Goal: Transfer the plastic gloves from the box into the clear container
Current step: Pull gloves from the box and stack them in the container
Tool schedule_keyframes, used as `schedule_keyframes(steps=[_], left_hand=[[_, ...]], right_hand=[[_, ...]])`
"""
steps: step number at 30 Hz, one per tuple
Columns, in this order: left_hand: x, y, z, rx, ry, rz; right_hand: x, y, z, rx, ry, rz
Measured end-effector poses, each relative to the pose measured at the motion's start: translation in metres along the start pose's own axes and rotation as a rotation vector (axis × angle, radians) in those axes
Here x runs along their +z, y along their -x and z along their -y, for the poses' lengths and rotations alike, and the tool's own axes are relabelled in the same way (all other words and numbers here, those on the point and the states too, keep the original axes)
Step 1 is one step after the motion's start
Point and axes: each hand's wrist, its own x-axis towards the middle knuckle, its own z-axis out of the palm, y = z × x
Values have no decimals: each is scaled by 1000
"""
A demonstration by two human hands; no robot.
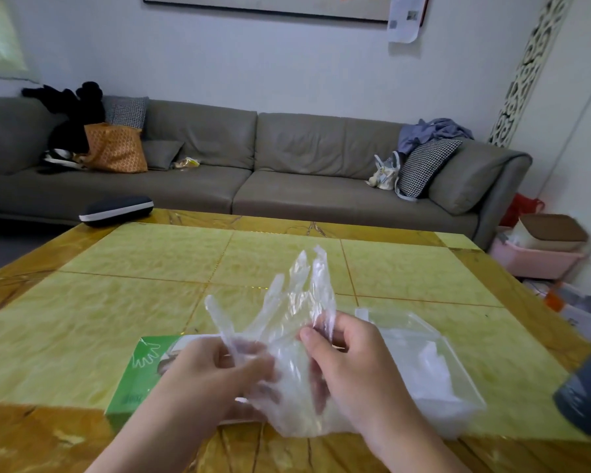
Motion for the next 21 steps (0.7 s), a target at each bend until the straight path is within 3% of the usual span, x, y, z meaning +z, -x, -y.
schedule_keyframes(steps=[3,8,12,15,19,21], left_hand=[[1,0,1,-30,-54,36],[-4,0,-5,-37,57,208],[-3,-3,-1,-81,195,212],[1,-5,5,5,191,75],[11,-9,4,188,346,-165],[19,-7,2,243,376,-211]], right_hand=[[-10,-4,-1,53,-16,-18],[-22,-11,-6,70,10,-42],[-26,-11,-9,22,128,73],[-28,-7,-3,53,84,150],[-38,-3,2,204,-161,221],[-40,-1,2,180,-238,193]])
